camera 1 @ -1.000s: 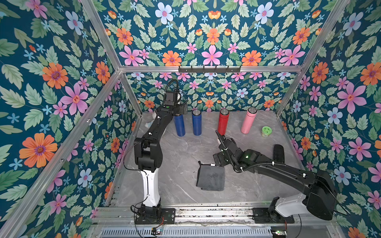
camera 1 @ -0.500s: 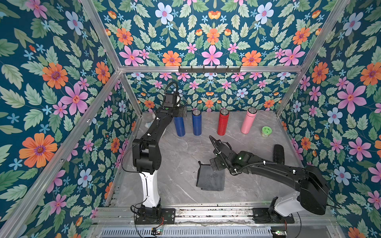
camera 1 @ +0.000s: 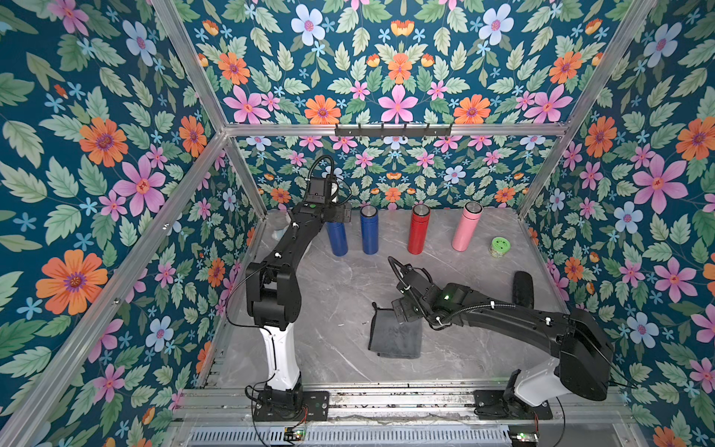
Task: Wipe the surface of the thermos
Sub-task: Pick up the thermos from the center of the board.
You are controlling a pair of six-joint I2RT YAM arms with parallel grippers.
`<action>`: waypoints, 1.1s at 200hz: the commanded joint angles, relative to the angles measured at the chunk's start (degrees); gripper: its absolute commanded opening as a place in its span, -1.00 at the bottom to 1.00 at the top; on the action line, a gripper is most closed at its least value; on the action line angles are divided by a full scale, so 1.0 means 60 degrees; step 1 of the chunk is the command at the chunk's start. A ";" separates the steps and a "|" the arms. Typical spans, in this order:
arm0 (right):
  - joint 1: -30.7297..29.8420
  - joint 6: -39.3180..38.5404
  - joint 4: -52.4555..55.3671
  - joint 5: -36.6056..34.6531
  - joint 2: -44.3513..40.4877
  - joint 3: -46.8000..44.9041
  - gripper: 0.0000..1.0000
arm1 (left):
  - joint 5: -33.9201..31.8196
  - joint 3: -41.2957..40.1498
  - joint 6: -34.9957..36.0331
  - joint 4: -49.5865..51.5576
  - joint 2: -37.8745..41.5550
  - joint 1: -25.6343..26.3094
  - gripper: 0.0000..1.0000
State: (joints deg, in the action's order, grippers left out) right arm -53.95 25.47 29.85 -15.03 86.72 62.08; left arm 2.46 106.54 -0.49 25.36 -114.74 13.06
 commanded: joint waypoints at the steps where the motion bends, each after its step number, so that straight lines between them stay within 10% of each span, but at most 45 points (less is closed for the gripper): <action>1: -0.0044 0.0254 0.0211 -0.0086 -0.0007 0.0043 0.99 | -0.0202 -0.0167 0.0097 0.0047 0.0080 -0.0012 0.99; 220: -0.0206 0.0446 0.0665 -0.0440 -0.0110 0.0111 0.99 | -0.0262 -0.0324 -0.0029 -0.0188 -0.0241 -0.0037 0.92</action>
State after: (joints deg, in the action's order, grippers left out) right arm -55.02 26.81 32.88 -16.69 86.08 62.19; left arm 0.69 106.24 -0.32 24.27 -117.36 12.97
